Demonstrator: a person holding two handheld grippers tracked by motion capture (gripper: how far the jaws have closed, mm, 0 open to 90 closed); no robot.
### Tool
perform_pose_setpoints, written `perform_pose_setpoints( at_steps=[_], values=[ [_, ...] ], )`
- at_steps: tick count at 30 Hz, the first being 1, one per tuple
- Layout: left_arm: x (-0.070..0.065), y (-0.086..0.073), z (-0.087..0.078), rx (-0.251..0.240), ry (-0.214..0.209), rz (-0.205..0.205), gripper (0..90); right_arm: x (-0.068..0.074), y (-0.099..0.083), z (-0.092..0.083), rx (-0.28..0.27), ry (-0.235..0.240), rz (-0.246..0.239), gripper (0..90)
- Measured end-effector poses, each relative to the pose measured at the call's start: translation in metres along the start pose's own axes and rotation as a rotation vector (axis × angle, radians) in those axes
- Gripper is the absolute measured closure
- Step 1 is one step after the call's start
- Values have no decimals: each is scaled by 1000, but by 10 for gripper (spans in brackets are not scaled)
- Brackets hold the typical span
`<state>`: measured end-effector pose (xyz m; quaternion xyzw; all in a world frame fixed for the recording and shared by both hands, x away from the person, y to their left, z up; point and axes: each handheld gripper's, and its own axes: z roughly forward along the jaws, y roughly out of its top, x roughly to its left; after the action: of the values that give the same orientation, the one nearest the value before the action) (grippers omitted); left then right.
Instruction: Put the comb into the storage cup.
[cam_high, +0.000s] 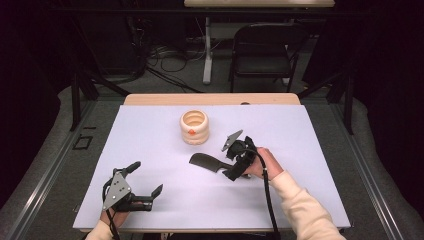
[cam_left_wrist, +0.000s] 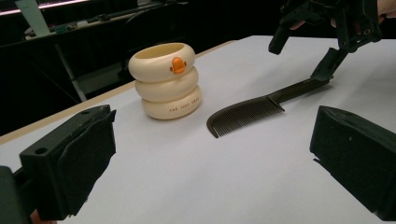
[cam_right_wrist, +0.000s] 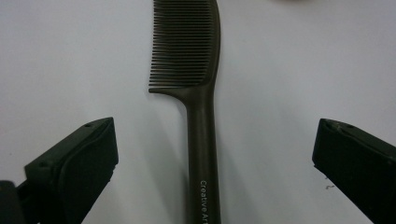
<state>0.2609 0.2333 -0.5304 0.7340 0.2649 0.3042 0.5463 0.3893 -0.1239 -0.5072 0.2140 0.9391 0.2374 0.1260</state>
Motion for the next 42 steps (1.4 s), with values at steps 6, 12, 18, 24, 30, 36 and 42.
perform_pose_setpoints(
  at_steps=[6, 12, 18, 24, 30, 36, 42],
  values=[
    [0, 0, 0, -1, 0, -5, 1, 3, 5, 4, 45, -14, -29, 138],
    [0, 0, 1, 1, -3, -5, 1, 7, 11, 7, 86, -31, -65, 355],
    [0, -1, 1, 2, -5, -5, 1, 13, 18, 14, 141, -45, -125, 531],
    [0, -1, 2, 4, -8, -3, 1, 18, 23, 22, 197, -50, -158, 608],
    [1, -1, 1, 4, -4, -3, 1, 17, 27, 29, 251, -48, -155, 649],
    [1, -1, 1, 2, -5, -5, 1, 13, 29, 35, 281, -32, -138, 668],
    [1, -1, 1, 2, -6, -5, 1, 10, 30, 41, 311, -15, -134, 692]
  ],
)
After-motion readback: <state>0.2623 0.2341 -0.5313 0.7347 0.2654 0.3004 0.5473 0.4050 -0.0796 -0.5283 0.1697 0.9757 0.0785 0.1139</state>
